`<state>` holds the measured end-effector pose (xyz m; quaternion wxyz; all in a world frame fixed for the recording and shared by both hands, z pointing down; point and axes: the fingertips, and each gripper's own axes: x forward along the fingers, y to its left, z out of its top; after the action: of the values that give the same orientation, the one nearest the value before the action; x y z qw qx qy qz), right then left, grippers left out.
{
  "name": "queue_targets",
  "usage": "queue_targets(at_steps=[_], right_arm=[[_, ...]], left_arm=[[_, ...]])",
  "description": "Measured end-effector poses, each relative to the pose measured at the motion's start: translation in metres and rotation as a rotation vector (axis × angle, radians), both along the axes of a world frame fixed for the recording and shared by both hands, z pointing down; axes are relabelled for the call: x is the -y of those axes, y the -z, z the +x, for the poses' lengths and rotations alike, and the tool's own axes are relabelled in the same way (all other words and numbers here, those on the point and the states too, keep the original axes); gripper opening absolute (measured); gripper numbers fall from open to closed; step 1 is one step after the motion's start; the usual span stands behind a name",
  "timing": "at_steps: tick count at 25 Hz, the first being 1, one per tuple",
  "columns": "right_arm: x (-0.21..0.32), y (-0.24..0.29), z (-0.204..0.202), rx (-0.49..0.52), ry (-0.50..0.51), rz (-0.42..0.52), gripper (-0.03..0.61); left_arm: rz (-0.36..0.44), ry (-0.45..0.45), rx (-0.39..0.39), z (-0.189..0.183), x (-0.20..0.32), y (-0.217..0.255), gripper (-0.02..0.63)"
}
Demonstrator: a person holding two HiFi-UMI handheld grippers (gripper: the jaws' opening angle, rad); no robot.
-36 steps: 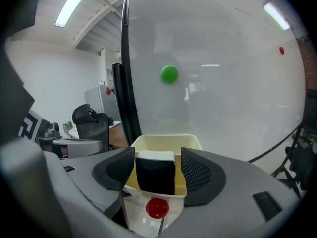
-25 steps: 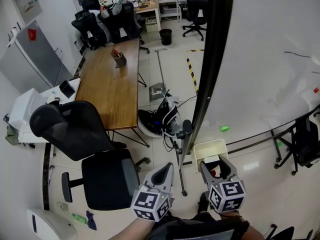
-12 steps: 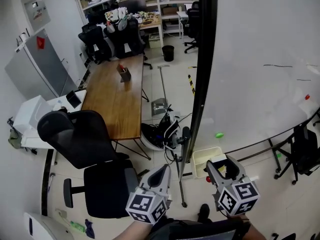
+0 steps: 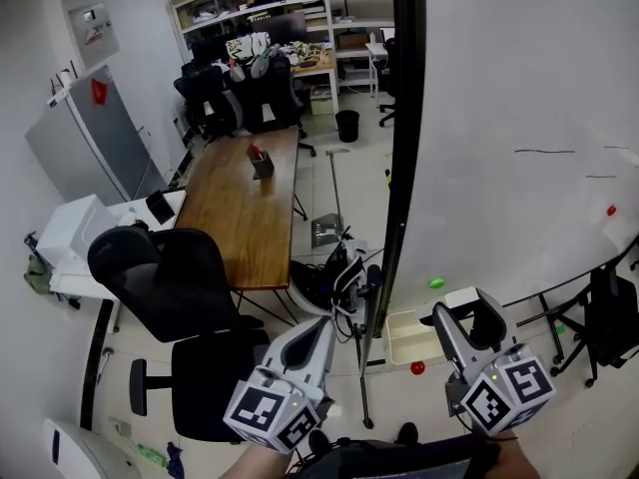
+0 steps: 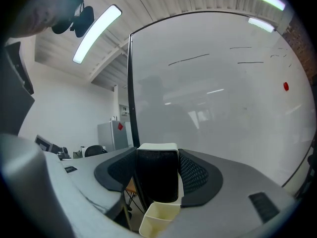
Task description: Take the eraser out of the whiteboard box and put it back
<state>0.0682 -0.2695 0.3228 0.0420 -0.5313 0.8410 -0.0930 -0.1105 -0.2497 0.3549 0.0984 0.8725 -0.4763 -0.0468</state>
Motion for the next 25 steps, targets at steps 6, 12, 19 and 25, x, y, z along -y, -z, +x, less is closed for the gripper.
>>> queue_targets(at_steps=[6,12,19,25], right_arm=[[0.002,0.011,0.002,0.003,0.017,0.03,0.284],[0.004,0.015,0.001,0.003,0.019,0.033,0.282],[0.008,0.013,0.006,0.002,0.024,0.029,0.282],[0.006,0.012,0.003,0.001,0.025,0.021,0.282]], left_arm=[[0.026,0.015,0.013,-0.001,0.001,0.01,0.025],[0.025,-0.015,0.017,0.003,0.0,0.011,0.023],[0.041,-0.021,0.039,0.011,0.004,0.013,0.023],[0.04,-0.003,0.025,0.004,0.003,0.015,0.023]])
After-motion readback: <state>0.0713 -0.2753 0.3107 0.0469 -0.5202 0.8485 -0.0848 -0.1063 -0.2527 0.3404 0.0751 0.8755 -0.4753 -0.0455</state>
